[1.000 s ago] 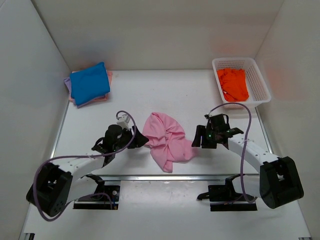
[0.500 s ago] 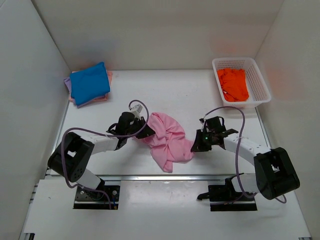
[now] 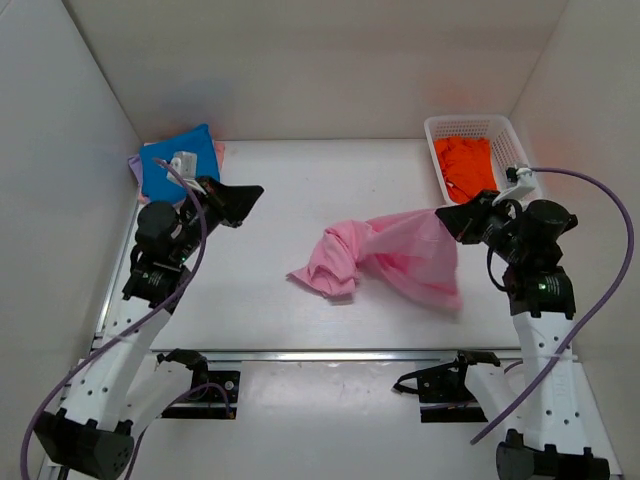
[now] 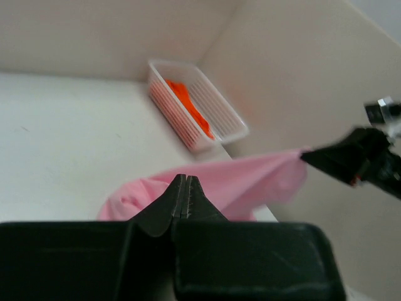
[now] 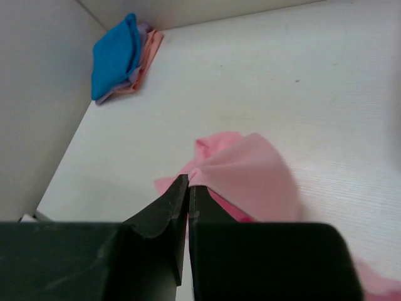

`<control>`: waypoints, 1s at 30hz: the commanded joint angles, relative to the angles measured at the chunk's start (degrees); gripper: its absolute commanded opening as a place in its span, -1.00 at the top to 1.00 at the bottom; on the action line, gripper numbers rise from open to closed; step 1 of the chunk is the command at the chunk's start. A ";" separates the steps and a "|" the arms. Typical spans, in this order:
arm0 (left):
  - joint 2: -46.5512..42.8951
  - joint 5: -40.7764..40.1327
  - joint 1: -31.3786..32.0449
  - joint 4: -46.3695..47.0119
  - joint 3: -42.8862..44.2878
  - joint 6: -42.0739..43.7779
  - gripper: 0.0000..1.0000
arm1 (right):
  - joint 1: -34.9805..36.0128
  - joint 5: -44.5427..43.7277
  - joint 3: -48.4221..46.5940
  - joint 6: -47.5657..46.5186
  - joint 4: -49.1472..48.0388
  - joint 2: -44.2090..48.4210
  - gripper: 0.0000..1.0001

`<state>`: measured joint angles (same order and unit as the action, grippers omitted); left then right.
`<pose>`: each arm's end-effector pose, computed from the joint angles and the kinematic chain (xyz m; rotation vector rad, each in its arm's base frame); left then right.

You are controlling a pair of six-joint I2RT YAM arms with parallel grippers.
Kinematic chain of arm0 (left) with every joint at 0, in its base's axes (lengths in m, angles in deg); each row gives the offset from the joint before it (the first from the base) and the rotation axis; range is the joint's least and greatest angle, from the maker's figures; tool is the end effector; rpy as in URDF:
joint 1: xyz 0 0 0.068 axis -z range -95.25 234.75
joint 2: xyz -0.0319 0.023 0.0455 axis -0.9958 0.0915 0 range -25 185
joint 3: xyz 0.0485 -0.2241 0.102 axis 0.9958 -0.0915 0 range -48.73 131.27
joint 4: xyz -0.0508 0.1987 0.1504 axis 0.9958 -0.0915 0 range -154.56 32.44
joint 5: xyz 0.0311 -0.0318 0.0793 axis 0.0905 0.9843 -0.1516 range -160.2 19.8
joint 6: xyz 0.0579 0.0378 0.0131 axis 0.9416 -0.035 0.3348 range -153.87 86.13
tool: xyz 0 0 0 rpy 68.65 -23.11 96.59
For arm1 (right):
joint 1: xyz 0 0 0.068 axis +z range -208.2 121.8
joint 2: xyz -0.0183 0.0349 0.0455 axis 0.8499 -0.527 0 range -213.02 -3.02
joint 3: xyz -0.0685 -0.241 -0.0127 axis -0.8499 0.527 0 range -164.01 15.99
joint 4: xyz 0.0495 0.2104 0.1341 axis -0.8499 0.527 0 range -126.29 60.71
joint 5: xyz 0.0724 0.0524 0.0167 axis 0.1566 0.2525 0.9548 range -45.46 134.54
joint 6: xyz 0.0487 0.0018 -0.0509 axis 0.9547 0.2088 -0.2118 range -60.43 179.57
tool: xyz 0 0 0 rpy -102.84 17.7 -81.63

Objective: Fold and stack the t-shirts

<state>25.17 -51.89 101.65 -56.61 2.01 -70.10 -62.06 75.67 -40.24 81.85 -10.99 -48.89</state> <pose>0.2156 -0.0845 0.3646 -0.0077 1.6300 -0.9702 0.1955 0.0167 0.3566 0.0323 1.8528 0.7210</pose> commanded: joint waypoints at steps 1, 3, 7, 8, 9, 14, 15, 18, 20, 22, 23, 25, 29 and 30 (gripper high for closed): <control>1.86 1.22 7.93 -5.37 -6.34 1.16 0.92 | 2.17 4.03 2.17 0.13 1.87 -0.98 1.00; 2.56 2.08 11.55 3.29 -14.57 -3.30 0.26 | 5.94 0.61 5.85 1.79 0.29 -0.46 1.00; 8.78 -1.24 18.93 10.65 -19.46 -4.12 0.32 | 11.58 -1.69 10.87 3.82 -2.80 -0.54 1.00; 10.11 -1.95 19.56 10.91 -19.19 -2.55 0.25 | 12.55 -1.95 11.31 4.08 -3.58 -1.41 0.99; 11.95 -3.00 20.35 11.26 -18.75 -1.23 0.20 | 12.82 -2.48 12.18 4.61 -3.68 -1.16 1.00; 20.04 -3.01 23.86 19.79 -19.90 -5.52 0.02 | 12.48 -2.67 14.48 4.97 -4.99 -0.71 0.99; 22.40 -3.80 24.48 19.70 -19.28 -5.69 -0.03 | 12.30 -1.79 15.44 5.31 -5.00 -0.45 1.00; 28.03 -5.47 27.82 21.63 -16.65 -7.01 -0.26 | 10.10 -0.21 15.71 4.70 -4.82 -0.45 1.00; 31.38 -5.74 29.40 23.82 -16.11 -8.68 -0.25 | 8.61 0.94 16.15 4.53 -4.56 -0.01 1.00; 35.59 -6.09 30.11 25.06 -14.80 -9.82 -0.31 | 8.08 1.30 16.24 4.79 -4.73 0.25 1.00; 37.26 -6.61 30.55 25.15 -14.10 -10.09 -0.37 | 8.51 1.38 16.24 5.31 -4.91 0.34 1.00; 40.08 -7.66 30.82 25.06 -12.87 -10.27 -0.37 | 8.25 1.12 16.50 5.05 -5.52 0.51 1.00; 43.78 -12.40 30.29 20.69 -8.13 -10.88 -0.34 | 8.87 1.82 17.73 5.93 -5.79 0.69 0.99; 43.52 -12.85 30.29 20.06 -8.29 -11.06 -0.34 | 9.22 2.26 18.25 6.28 -6.74 0.69 1.00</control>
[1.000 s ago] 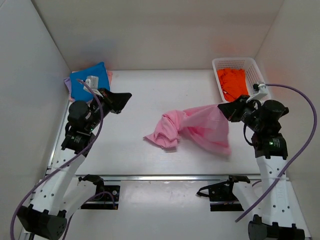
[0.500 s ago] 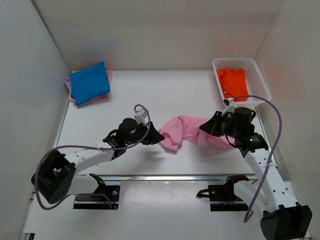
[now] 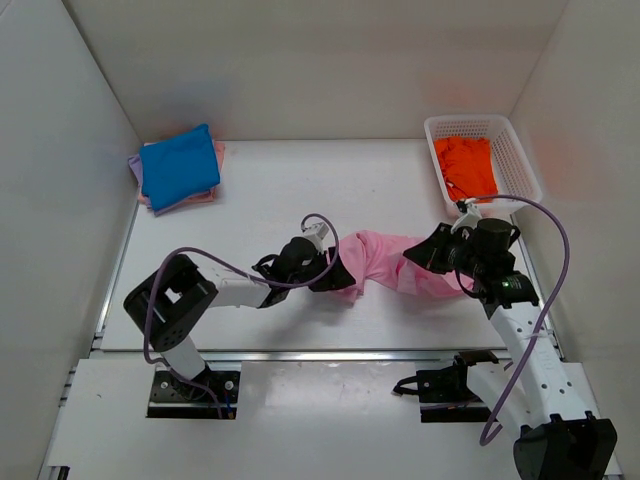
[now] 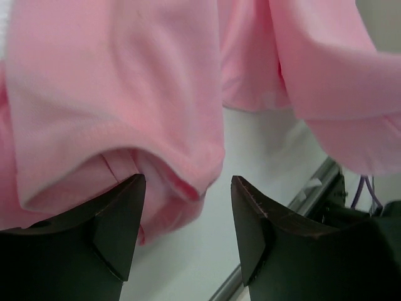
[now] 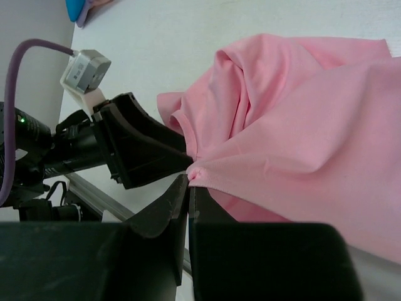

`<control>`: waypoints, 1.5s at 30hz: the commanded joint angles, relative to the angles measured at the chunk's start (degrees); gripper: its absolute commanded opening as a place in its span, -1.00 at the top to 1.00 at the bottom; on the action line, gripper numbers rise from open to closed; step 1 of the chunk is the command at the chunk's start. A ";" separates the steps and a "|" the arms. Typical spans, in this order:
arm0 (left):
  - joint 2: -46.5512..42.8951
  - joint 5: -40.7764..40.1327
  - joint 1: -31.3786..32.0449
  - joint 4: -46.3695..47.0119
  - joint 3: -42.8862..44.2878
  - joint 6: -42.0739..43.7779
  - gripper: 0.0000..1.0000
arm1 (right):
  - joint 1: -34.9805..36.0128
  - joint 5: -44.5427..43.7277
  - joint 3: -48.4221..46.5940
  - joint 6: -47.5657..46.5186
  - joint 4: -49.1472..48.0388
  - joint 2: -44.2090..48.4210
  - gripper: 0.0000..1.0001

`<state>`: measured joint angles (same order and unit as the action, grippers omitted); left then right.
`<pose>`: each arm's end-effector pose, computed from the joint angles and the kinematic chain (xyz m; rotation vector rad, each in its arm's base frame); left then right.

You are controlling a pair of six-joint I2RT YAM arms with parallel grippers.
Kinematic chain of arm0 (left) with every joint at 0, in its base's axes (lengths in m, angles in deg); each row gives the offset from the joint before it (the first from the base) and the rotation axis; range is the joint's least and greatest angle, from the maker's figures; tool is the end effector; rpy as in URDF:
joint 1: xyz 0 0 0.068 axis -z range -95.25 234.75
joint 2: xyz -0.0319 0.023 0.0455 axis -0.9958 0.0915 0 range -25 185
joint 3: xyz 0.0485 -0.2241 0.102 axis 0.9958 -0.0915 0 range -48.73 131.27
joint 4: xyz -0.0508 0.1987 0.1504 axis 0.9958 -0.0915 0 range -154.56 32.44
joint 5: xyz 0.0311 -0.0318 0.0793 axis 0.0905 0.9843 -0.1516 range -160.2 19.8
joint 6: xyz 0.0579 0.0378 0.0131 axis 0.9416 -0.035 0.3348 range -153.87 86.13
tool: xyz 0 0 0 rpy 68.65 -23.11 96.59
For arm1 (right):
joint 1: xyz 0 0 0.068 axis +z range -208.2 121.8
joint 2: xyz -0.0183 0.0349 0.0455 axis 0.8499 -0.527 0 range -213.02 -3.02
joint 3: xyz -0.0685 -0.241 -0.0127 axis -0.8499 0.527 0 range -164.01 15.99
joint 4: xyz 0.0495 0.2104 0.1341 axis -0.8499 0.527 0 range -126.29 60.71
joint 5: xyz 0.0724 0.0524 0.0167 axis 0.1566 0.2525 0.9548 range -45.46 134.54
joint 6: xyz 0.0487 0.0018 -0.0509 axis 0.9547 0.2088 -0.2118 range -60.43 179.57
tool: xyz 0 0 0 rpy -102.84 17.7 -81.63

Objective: Fold and stack the t-shirts

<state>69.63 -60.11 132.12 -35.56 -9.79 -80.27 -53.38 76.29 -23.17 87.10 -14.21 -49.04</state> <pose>0.2171 -0.2508 0.1193 0.1322 2.3724 -1.0702 0.1998 0.0473 0.2588 0.0681 2.1207 0.9152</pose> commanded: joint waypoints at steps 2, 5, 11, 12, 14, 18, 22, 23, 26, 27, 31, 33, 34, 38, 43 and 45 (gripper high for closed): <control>-0.76 -7.97 -0.96 -0.82 3.95 -2.03 -0.37 | 0.80 1.48 1.45 1.30 -3.89 0.85 1.00; 1.07 -6.23 -2.63 -0.64 6.05 -2.39 -0.20 | 0.63 1.83 2.16 1.47 -4.42 0.76 1.00; 6.44 4.65 -3.78 -2.49 11.16 -2.82 1.00 | 0.02 1.91 1.63 1.30 -4.42 0.40 1.00; 6.10 6.68 -4.13 -1.97 11.33 -3.18 1.00 | -0.33 1.91 1.28 1.13 -4.25 0.67 0.99; 2.86 8.27 -5.01 -2.04 10.55 -3.62 1.00 | -1.74 3.14 0.84 0.51 -3.54 1.45 1.00; -13.62 6.79 -9.83 -5.46 9.67 -1.95 1.00 | -7.34 5.51 -3.63 -1.25 -0.39 3.21 1.00; -30.27 4.86 -17.29 -14.41 13.00 0.68 1.00 | -13.07 8.16 -11.19 -0.99 0.76 6.02 0.98; -34.56 5.03 -18.71 -16.79 14.57 1.30 1.00 | -13.60 7.81 -13.81 -0.99 0.68 6.12 1.00; -43.11 9.42 -25.48 -21.81 18.18 1.22 1.00 | -11.60 3.70 -21.72 -3.34 3.04 7.78 1.00; -46.00 11.25 -28.10 -22.00 19.41 1.30 1.00 | -11.07 3.06 -24.45 -3.53 3.22 8.05 1.00; -53.83 13.20 -33.13 -29.81 24.94 2.17 1.00 | -8.34 -5.88 -35.17 -6.07 8.40 10.94 1.00; -54.99 13.03 -33.58 -34.10 28.62 3.49 1.00 | -7.55 -9.75 -39.91 -7.66 10.77 12.09 0.99; -55.43 12.25 -33.23 -35.43 31.35 3.85 1.00 | -6.94 -10.91 -42.90 -8.01 11.39 12.70 0.99; -56.13 5.93 -31.47 -40.79 36.38 7.10 1.00 | -5.44 -15.92 -47.06 -8.81 13.33 14.20 1.00; -57.19 -0.16 -28.04 -42.66 29.56 9.13 1.00 | -6.05 -10.76 -39.80 -6.53 9.74 13.59 1.00; -56.93 1.33 -29.53 -40.38 24.36 8.78 1.00 | -7.10 -6.72 -35.48 -5.56 6.76 10.62 0.99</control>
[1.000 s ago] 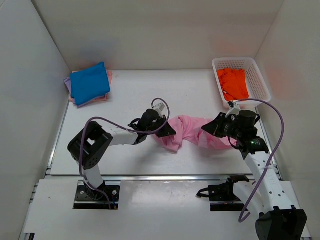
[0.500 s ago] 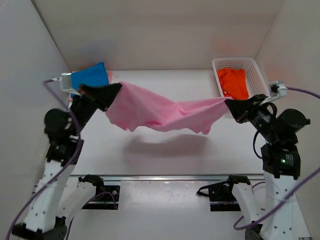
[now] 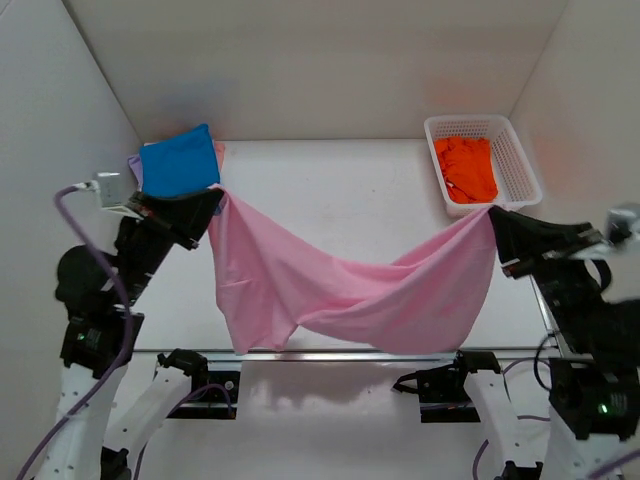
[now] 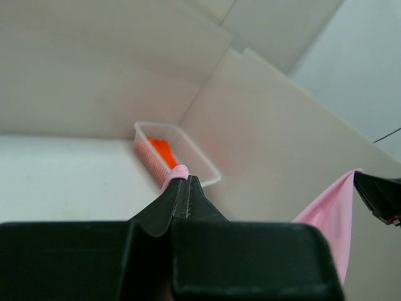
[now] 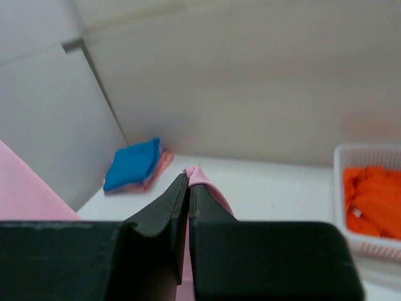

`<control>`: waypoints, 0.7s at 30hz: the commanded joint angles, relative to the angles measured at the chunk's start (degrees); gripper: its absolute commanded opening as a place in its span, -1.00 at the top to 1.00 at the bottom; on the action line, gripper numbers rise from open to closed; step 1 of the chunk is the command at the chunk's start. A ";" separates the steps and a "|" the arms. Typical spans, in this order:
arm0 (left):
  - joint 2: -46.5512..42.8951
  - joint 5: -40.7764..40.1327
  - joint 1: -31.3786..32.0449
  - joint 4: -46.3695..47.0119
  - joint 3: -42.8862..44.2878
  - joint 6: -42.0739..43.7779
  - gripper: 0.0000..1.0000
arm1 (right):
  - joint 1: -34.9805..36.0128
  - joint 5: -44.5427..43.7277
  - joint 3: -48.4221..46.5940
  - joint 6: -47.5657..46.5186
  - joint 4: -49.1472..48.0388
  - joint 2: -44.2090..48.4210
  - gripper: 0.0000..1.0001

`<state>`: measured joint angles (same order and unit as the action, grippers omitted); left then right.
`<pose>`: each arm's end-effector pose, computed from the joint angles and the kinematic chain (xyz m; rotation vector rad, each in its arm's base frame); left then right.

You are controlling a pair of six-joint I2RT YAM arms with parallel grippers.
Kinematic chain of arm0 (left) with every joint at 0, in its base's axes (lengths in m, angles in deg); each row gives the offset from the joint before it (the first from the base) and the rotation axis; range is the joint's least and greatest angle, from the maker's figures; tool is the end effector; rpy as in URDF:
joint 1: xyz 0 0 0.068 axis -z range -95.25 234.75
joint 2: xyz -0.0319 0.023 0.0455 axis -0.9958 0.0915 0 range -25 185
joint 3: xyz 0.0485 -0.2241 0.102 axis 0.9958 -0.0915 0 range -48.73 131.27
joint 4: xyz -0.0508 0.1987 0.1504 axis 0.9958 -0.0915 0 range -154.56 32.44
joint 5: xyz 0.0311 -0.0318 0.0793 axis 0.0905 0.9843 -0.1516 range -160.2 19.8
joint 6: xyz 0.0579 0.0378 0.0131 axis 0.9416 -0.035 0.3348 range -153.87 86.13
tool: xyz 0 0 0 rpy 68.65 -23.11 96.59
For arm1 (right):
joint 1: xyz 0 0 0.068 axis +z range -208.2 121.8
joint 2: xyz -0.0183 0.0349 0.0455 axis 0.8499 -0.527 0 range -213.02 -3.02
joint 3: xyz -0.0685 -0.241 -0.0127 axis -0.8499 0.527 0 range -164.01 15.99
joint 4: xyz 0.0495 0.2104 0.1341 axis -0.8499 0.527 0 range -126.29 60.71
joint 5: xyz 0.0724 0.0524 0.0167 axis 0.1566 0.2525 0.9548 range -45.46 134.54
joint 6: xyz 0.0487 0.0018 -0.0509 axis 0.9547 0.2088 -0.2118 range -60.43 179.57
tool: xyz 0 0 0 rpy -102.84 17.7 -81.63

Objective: Fold and stack the t-shirts

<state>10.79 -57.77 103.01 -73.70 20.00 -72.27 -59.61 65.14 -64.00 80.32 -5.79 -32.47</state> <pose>0.1058 -0.0481 0.4717 -0.0408 1.3487 -0.9809 0.0352 0.0195 0.4974 -0.0763 1.2583 0.5115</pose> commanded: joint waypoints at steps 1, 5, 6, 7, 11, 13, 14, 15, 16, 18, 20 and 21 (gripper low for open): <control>2.61 -0.65 -2.25 -1.01 -9.19 0.25 1.00 | -1.14 7.06 9.37 2.09 -4.46 -6.92 1.00; 12.68 2.86 -10.06 5.58 -19.84 1.56 1.00 | -0.52 12.79 15.39 2.19 -11.33 -24.09 1.00; 15.16 3.22 -11.83 8.73 -21.25 1.74 1.00 | 0.43 12.80 15.12 0.36 -12.21 -30.60 1.00; 20.58 1.30 -12.98 11.54 -21.70 2.61 1.00 | 1.05 10.45 13.47 -1.49 -13.18 -34.06 1.00; 38.61 -3.02 -18.24 17.19 -17.16 2.27 0.50 | -0.25 9.63 -0.74 -3.44 -11.26 -55.60 0.80; 43.21 0.04 -20.26 16.41 -14.78 1.92 0.41 | -0.87 9.54 -4.82 -3.87 -10.03 -58.95 0.54; 43.83 1.62 -20.54 16.32 -14.59 2.35 0.30 | -0.79 7.63 -5.00 -4.14 -10.20 -58.62 0.37; 42.79 1.38 -20.11 16.67 -15.72 2.88 0.10 | -0.87 5.52 -4.05 -4.84 -10.63 -57.14 0.21; 40.61 1.11 -19.59 17.28 -16.60 3.23 0.06 | -0.96 5.50 -1.86 -5.19 -11.07 -55.38 0.14; 36.48 0.84 -19.14 17.46 -21.42 4.11 0.00 | -1.49 5.41 1.04 -5.72 -10.64 -53.01 0.10; 32.51 1.55 -16.42 14.49 -24.59 4.81 0.00 | -2.28 6.73 4.29 -6.42 -8.80 -51.15 0.10; 30.15 2.07 -15.11 13.34 -26.70 6.12 -0.04 | -2.63 7.26 7.10 -6.86 -7.23 -50.19 0.09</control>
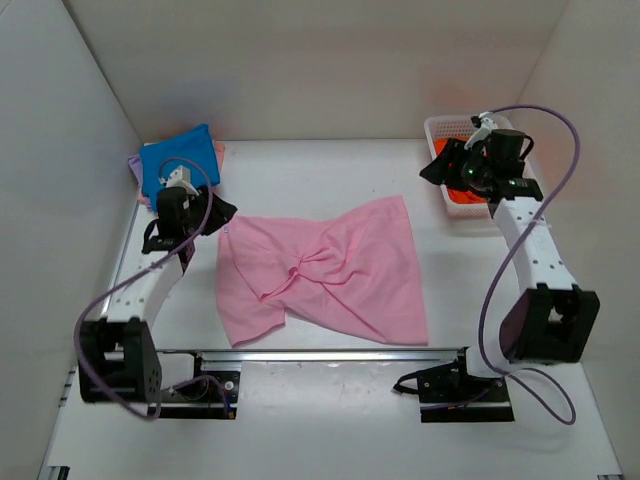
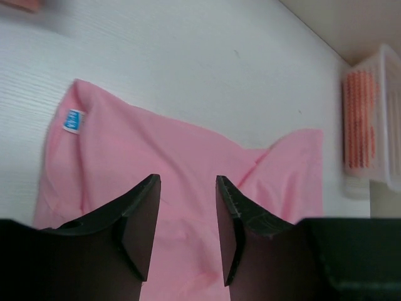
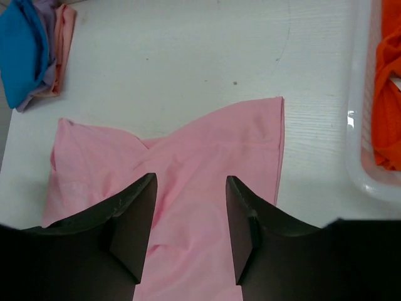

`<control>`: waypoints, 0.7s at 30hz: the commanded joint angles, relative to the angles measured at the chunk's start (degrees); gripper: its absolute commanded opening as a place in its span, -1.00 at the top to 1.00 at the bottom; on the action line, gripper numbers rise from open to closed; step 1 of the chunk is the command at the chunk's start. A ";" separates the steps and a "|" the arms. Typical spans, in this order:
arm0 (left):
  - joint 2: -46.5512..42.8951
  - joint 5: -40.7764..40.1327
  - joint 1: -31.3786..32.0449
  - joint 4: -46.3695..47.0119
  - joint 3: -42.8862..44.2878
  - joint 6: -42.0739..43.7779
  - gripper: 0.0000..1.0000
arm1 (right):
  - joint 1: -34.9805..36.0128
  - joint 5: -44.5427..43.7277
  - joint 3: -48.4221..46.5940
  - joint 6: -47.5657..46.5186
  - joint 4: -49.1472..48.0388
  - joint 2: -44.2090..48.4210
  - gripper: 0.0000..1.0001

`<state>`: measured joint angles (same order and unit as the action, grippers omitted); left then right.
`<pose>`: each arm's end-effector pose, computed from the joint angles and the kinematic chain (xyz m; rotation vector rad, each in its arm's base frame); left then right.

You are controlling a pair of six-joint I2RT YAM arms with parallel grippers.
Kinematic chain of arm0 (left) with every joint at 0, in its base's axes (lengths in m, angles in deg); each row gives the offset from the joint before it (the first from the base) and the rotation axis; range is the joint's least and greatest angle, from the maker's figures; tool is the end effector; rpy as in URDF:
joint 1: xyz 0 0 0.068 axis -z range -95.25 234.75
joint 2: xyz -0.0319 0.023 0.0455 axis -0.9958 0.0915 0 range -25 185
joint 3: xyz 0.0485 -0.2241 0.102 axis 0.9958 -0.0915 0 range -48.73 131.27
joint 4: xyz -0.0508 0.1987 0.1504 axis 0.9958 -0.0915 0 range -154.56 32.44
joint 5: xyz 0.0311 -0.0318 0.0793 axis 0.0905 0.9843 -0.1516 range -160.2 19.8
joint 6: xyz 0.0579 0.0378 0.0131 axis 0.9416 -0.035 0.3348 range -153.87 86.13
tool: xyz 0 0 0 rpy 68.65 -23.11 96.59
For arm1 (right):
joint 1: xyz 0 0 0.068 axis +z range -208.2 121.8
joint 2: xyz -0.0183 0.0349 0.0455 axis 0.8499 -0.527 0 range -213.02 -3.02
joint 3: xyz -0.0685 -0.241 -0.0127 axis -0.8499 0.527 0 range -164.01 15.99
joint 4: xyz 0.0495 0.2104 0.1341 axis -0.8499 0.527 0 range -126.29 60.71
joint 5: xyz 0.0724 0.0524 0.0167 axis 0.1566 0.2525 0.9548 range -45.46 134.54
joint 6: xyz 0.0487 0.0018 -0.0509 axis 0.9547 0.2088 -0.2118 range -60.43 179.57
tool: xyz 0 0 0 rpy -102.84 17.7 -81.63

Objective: Fold and stack the t-shirts

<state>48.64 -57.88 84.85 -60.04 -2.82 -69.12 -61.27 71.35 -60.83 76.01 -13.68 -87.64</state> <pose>0.3026 -0.0129 0.2221 -0.5190 2.0775 -0.5927 0.3498 0.0073 0.3174 0.0730 2.0992 0.6313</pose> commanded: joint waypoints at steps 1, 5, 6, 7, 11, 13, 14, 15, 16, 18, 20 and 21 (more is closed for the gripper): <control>-9.03 2.62 4.54 -2.42 -5.12 3.42 -0.05 | -0.45 0.79 5.78 -3.08 1.55 6.38 0.09; -17.03 3.94 8.07 -9.28 -13.45 4.93 -0.04 | 2.71 -2.98 17.91 -5.19 4.72 11.05 0.08; -19.57 3.94 9.03 -9.73 -15.74 4.57 -0.04 | 2.72 -4.03 21.58 -4.94 4.98 12.97 0.08; -22.38 4.03 9.91 -10.43 -18.46 4.14 -0.05 | 4.29 -4.57 24.67 -4.50 4.99 14.38 0.07; -29.69 2.80 12.82 -11.50 -25.59 1.85 -0.06 | 6.49 -6.41 33.82 -3.71 4.99 17.99 0.04; -31.72 3.67 13.26 -9.48 -30.33 -0.26 -0.06 | 7.46 -7.12 38.83 -3.26 4.38 18.26 0.01; -31.11 3.77 13.78 -7.73 -31.22 -0.87 -0.06 | 7.81 -7.21 39.80 -3.09 3.59 17.83 0.00; -30.41 3.51 14.05 -5.97 -32.54 -1.23 -0.06 | 8.25 -7.64 41.38 -2.83 3.23 17.30 -0.02; -28.75 2.81 14.75 -5.35 -33.25 -1.32 -0.09 | 8.87 -7.73 42.44 -2.74 2.71 16.60 -0.04; -25.50 1.32 16.85 -3.59 -32.64 -1.41 -0.17 | 10.27 -10.27 43.06 -1.68 2.79 14.93 -0.04; -22.24 0.25 18.79 -1.57 -32.03 -1.23 -0.23 | 11.68 -11.68 42.28 -1.59 3.23 12.64 -0.03; -20.23 0.08 19.06 -0.26 -31.59 -0.45 -0.24 | 12.38 -12.47 42.45 -1.42 3.23 12.29 -0.03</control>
<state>25.54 -56.13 102.24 -65.88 -35.62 -69.71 -50.54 62.52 -17.77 73.81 -8.02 -74.17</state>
